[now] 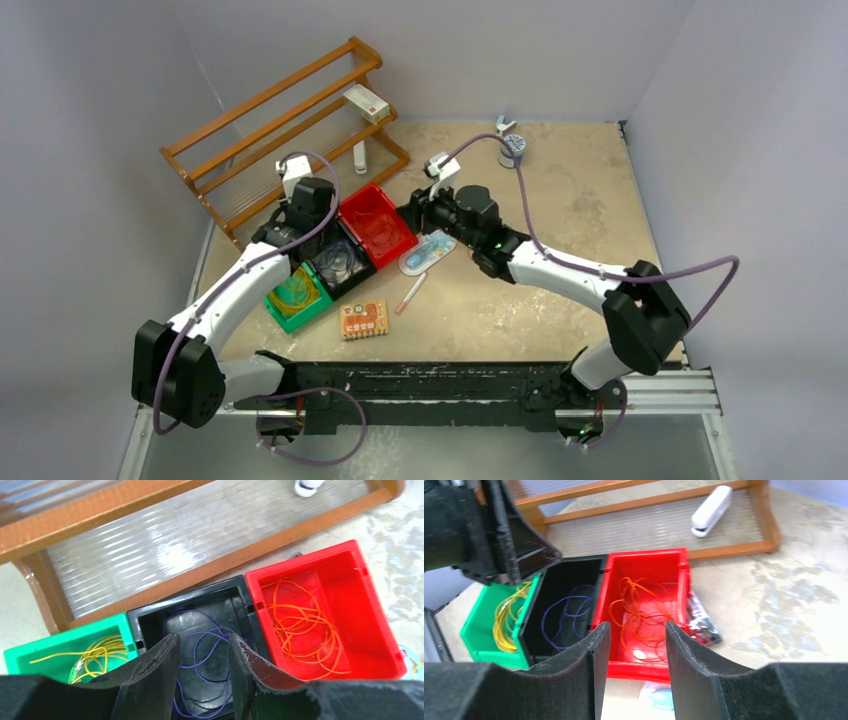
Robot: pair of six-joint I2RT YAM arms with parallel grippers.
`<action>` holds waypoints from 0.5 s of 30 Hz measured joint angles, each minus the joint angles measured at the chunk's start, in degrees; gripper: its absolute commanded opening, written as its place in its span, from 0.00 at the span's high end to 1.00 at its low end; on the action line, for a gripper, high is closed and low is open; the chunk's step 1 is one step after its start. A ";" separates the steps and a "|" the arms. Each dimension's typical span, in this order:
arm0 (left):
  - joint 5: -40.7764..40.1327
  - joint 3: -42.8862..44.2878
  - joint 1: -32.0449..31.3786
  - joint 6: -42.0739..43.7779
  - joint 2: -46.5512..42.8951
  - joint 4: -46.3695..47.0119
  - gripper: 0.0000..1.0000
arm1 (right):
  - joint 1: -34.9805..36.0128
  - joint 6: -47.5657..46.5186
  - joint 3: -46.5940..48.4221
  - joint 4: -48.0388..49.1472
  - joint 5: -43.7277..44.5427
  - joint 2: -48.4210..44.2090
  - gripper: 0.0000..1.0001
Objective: Untangle the cables
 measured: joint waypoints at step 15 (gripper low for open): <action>15.23 1.55 -5.68 2.86 0.72 9.16 0.57 | -20.61 -0.94 0.02 -21.07 -3.19 -6.38 0.53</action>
